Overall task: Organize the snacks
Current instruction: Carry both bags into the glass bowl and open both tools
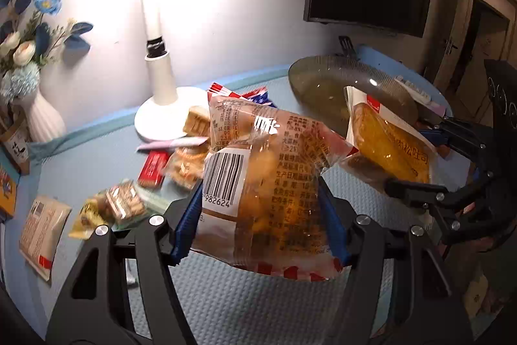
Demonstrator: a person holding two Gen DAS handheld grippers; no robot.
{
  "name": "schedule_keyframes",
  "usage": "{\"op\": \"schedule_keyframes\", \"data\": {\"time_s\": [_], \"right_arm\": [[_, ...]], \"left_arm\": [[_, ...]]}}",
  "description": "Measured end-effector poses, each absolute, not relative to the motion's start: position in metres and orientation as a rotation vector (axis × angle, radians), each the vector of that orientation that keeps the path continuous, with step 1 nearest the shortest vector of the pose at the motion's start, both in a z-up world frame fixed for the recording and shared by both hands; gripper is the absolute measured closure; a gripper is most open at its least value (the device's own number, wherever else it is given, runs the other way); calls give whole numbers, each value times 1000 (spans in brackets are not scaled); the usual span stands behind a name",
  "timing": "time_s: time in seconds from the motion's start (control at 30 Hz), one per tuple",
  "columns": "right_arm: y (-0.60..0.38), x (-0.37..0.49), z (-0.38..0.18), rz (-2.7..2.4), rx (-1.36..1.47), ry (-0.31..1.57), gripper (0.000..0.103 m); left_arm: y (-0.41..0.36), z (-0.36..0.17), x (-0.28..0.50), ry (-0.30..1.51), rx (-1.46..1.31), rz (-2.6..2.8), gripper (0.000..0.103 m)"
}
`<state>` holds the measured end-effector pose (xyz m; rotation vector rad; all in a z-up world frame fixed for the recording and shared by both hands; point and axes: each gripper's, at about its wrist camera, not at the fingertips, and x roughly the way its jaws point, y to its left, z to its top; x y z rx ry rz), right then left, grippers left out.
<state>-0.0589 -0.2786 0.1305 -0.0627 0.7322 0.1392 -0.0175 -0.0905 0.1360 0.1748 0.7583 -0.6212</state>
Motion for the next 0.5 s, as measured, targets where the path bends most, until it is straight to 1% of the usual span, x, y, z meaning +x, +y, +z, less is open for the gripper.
{"op": "schedule_keyframes", "data": {"time_s": [0.1, 0.3, 0.37, 0.4, 0.43, 0.47, 0.5], "right_arm": [[-323, -38, 141, 0, 15, 748, 31], [-399, 5, 133, -184, 197, 787, 30], [-414, 18, 131, -186, 263, 792, 27], [-420, 23, 129, -182, 283, 795, 21], [-423, 24, 128, -191, 294, 795, 21], [-427, 23, 128, -203, 296, 788, 21], [-426, 23, 130, -211, 293, 785, 21]], "left_arm": [[-125, 146, 5, 752, 125, -706, 38], [-213, 147, 45, 755, 144, -801, 37], [-236, 144, 59, 765, 133, -823, 37], [-247, 141, 64, 766, 133, -824, 37], [-257, 140, 69, 761, 135, -819, 35], [-263, 139, 75, 752, 126, -804, 30], [-266, 138, 81, 754, 106, -794, 19]]}}
